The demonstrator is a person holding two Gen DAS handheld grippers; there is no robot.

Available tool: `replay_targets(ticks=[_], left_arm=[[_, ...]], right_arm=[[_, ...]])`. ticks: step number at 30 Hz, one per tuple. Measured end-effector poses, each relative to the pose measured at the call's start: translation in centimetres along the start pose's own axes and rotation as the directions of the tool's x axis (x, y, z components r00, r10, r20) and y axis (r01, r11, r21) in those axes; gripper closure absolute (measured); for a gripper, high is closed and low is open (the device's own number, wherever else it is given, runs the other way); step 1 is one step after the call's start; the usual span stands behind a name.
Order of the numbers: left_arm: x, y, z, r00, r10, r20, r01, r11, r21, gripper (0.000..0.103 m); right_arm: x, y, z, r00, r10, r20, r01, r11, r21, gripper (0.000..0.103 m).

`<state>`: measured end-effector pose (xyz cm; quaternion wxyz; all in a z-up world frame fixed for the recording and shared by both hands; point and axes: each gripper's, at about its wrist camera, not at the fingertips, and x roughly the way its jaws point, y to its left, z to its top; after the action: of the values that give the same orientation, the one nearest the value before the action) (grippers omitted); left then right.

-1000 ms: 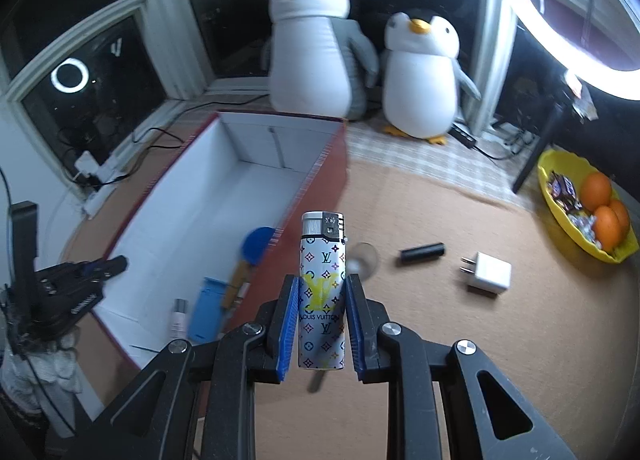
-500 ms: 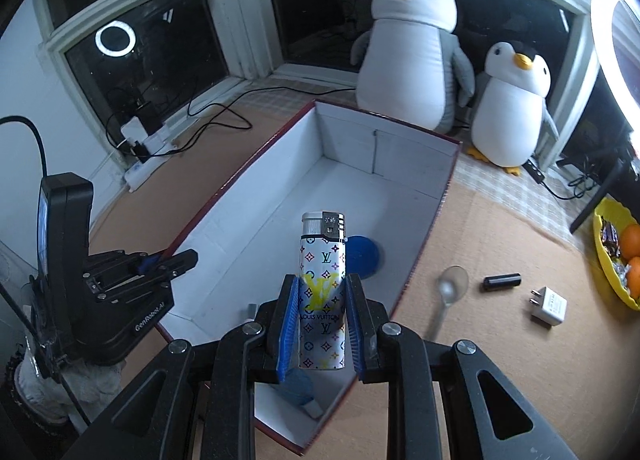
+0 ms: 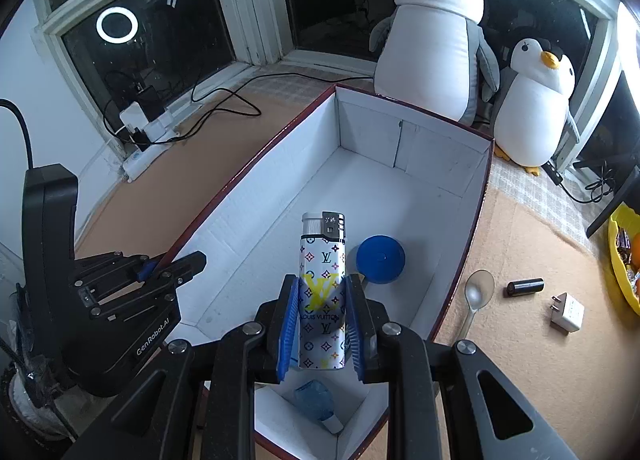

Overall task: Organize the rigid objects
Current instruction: 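Lift the lighter over the box and release it with the right gripper, then move the open right gripper to the white charger plug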

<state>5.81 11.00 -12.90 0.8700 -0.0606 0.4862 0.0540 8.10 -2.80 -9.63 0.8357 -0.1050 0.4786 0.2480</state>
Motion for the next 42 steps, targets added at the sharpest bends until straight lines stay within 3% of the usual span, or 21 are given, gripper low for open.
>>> replay_targets(ticks=[8,12,18,42], left_arm=[[0.0,0.0,0.0,1.0,0.005,-0.002,-0.005,1.0,0.001,0.095],[-0.1,-0.1,-0.1,1.0,0.008,-0.003,-0.008,1.0,0.001,0.095],[-0.1,-0.1,-0.1,1.0,0.012,-0.003,-0.012,1.0,0.004,0.095],[-0.5,0.1,0.1,1.0,0.021,0.0,-0.021,1.0,0.012,0.095]], right_arm=[[0.5,0.0,0.2,1.0,0.0,-0.001,0.0,1.0,-0.004,0.082],[0.4,0.1,0.2,1.0,0.007,0.007,-0.007,1.0,-0.019,0.069],[0.2,0.5,0.4,1.0,-0.002,0.019,0.003,0.999,-0.032,0.065],[-3.1,-2.5,-0.8,0.996,-0.028,0.083,0.025,0.999,0.036,0.059]])
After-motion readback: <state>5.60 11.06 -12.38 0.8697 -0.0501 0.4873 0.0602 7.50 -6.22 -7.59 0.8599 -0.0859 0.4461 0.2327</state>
